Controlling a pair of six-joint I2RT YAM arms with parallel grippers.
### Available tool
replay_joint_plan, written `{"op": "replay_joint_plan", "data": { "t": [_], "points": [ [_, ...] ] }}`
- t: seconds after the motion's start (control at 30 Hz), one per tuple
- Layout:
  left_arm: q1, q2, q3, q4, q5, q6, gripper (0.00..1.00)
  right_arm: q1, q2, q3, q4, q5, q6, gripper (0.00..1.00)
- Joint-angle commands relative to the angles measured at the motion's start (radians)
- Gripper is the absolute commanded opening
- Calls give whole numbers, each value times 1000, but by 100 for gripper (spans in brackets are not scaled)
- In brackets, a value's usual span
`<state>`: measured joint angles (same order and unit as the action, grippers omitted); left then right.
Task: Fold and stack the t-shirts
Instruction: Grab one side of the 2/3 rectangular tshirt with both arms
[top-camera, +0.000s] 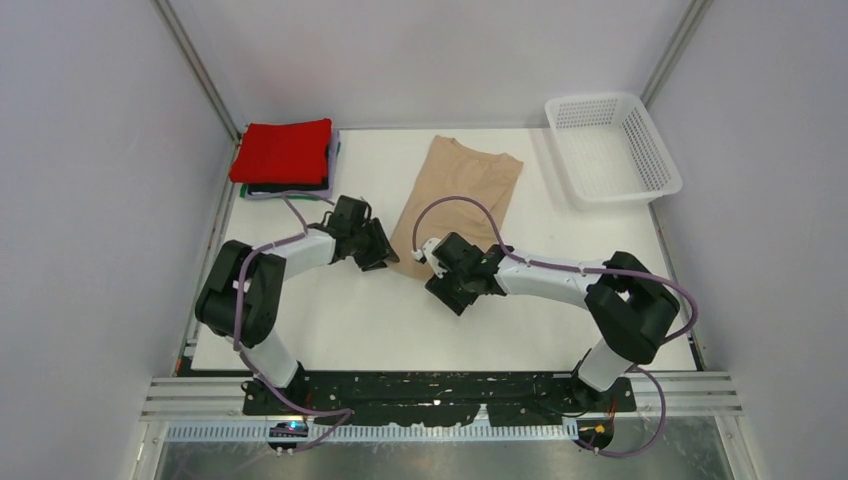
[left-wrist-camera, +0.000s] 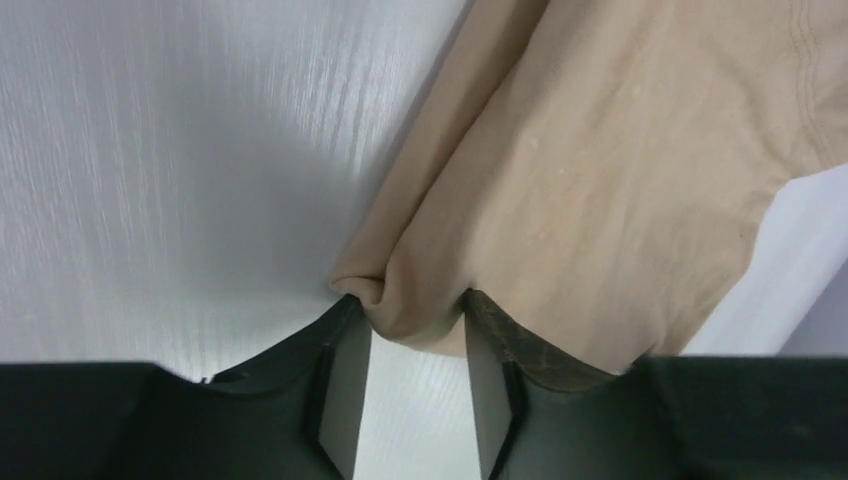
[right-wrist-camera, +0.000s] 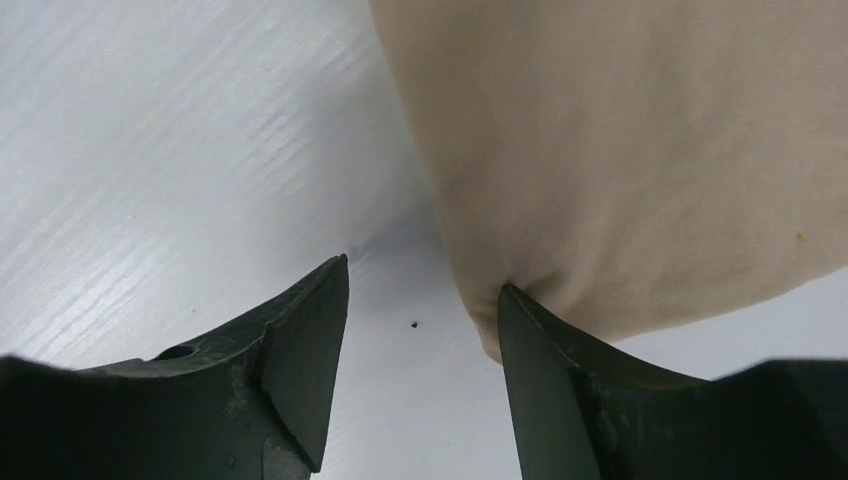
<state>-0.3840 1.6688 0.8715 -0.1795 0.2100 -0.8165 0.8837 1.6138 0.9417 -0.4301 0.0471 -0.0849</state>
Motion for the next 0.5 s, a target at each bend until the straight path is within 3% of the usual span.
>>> {"op": "replay_joint_plan", "data": {
  "t": [0.0, 0.17, 0.47],
  "points": [
    [0, 72, 36, 21, 2, -11, 34, 5, 30, 68, -32, 107, -1, 59],
    [0, 92, 64, 26, 29, -8, 0, 6, 98, 96, -86, 159, 1, 49],
    [1, 45, 34, 38, 3, 24, 0, 18, 90, 102, -53, 340, 6, 45]
  ]
}}
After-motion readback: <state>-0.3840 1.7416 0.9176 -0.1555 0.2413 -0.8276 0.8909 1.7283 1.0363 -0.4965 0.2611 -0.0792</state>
